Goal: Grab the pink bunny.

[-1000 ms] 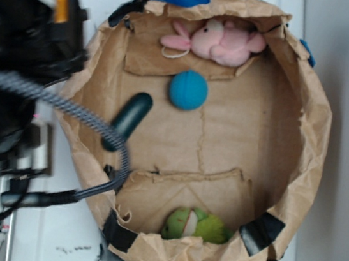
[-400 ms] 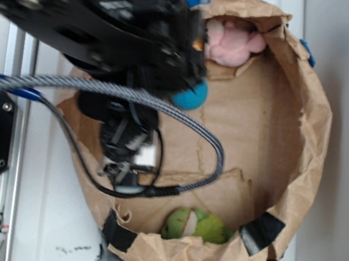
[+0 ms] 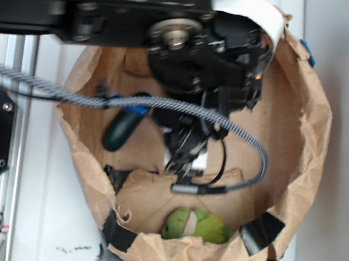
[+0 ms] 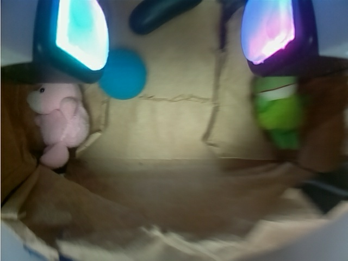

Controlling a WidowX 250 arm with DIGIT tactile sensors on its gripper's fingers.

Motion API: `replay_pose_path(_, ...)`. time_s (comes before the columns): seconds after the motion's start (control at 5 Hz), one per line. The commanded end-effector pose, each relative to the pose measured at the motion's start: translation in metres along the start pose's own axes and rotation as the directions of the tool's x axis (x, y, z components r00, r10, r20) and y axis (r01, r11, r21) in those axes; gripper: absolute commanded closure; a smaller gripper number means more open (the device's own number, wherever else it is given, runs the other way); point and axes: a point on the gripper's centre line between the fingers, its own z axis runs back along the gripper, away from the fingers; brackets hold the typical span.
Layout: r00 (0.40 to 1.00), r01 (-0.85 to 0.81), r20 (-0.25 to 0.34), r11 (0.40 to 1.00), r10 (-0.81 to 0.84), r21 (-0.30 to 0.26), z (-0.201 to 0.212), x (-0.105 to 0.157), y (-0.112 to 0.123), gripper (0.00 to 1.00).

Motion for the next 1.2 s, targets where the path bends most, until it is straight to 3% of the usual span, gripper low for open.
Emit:
replay_pose_path(0.0,0.998,-0.025,0.064,0.997,0.021,0.066,-0.022,0.009,0.023,0.0)
replay_pose_path(0.6,0.989,-0.117,0.101,0.985,0.105,0.13,-0.046,0.042,0.05,0.0)
replay_pose_path(1.0,0.99,-0.093,0.118,0.986,0.077,0.136,-0.039,0.038,0.052,0.0)
